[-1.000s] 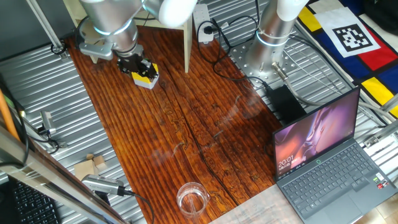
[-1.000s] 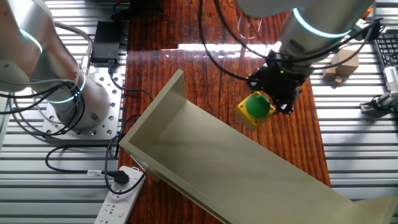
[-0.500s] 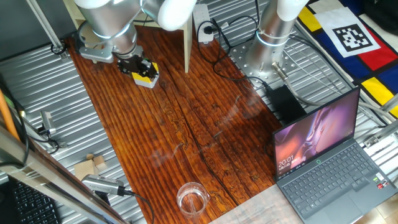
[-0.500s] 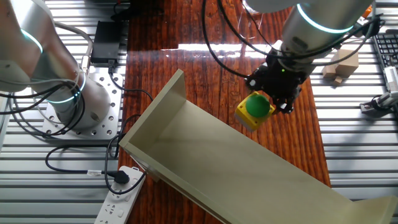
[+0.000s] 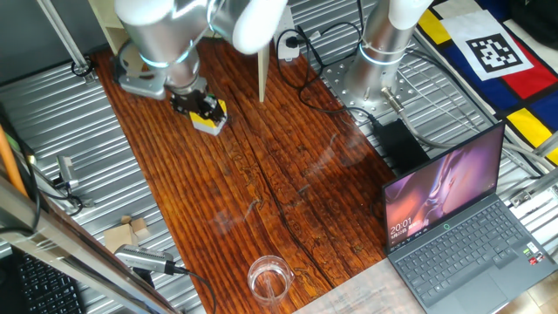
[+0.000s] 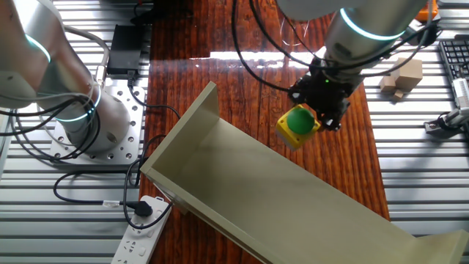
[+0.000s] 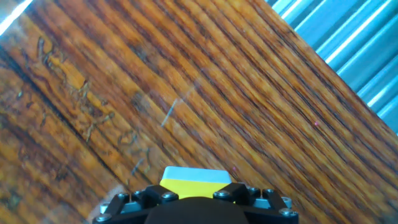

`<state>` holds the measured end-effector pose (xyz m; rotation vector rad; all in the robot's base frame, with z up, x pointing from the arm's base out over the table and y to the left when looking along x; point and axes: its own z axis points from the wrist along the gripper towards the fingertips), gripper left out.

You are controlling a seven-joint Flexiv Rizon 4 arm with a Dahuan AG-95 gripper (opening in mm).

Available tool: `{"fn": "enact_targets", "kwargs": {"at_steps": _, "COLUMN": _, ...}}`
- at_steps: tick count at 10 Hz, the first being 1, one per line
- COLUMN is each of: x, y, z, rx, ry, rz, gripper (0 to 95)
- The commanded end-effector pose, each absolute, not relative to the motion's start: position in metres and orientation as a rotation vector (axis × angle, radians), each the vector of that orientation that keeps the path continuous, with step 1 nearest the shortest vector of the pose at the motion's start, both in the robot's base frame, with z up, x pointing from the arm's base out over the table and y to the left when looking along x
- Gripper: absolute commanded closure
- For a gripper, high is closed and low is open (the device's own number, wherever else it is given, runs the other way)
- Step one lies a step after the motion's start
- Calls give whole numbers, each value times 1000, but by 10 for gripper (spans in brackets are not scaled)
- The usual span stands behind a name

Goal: Take the object down from the shelf

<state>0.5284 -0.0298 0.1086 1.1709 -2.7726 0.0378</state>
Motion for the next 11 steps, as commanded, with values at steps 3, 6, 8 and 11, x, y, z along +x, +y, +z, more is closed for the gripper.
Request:
{"fn": "enact_targets", "kwargs": {"at_steps": 3, "x": 524, "y": -13, "z": 80, "rx": 1197, "ry": -2814, "rz": 42, "gripper": 950}}
{"fn": "enact_targets", "kwargs": {"at_steps": 6, "x": 521, "y": -8, "z": 60, "rx": 1218, "ry": -2844, "rz": 60, "gripper": 950}}
{"fn": "enact_targets", "kwargs": {"at_steps": 8, "x": 521, "y": -8, "z": 55, "rx": 1263, "ry": -2835, "rz": 53, "gripper": 760}}
{"fn": "enact_targets", "kwargs": {"at_steps": 11, "x": 521, "y": -8, "z": 55, "rx": 1297, "ry": -2819, "rz": 59, "gripper": 570}}
